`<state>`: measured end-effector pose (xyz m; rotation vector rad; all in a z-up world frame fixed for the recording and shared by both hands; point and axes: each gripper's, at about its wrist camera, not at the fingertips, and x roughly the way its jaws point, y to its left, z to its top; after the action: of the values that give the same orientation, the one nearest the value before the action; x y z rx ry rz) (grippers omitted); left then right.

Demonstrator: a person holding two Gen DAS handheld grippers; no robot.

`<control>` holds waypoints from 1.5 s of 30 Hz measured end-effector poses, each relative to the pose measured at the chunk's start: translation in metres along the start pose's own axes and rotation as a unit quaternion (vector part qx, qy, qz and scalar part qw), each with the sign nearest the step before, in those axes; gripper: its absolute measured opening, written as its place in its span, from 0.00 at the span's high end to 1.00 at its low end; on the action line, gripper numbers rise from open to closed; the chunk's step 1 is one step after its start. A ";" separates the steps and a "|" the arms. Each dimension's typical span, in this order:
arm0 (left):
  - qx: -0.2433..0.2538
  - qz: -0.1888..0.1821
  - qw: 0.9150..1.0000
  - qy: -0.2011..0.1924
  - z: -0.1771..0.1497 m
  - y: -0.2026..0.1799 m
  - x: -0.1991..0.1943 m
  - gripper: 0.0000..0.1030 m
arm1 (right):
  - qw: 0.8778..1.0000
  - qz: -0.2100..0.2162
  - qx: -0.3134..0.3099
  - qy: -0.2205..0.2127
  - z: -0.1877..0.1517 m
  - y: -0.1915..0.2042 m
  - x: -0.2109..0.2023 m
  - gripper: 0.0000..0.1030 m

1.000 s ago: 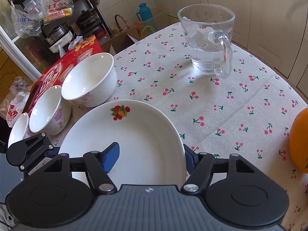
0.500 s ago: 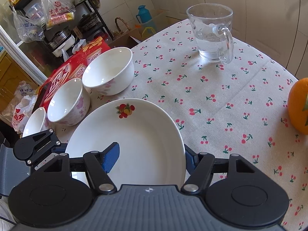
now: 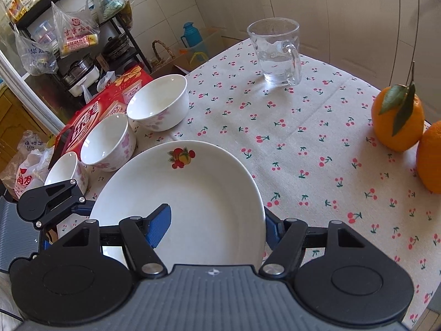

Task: Organize plates and bowls
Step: 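Carry the held plate toward the stacked plates with the right tool, then lower the plate onto the plate stack and open the right tool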

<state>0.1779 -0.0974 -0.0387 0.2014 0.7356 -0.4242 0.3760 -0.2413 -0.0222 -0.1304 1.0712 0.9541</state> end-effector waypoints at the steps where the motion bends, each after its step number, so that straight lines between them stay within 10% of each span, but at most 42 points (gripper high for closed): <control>1: 0.004 -0.005 1.000 0.000 0.002 -0.003 0.000 0.17 | 1.000 -0.003 0.003 -0.003 -0.004 0.000 -0.005 0.28; 21: 0.085 -0.087 0.993 -0.006 0.018 -0.071 0.009 0.17 | 0.992 -0.065 0.095 -0.050 -0.102 -0.026 -0.082 0.28; 45: 0.112 -0.099 0.989 0.006 0.024 -0.086 0.027 0.17 | 0.984 -0.087 0.149 -0.052 -0.146 -0.051 -0.086 0.28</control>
<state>0.1727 -0.1901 -0.0425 0.3433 0.7219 -0.6957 0.3003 -0.4000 -0.0462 0.0703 1.0743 0.6288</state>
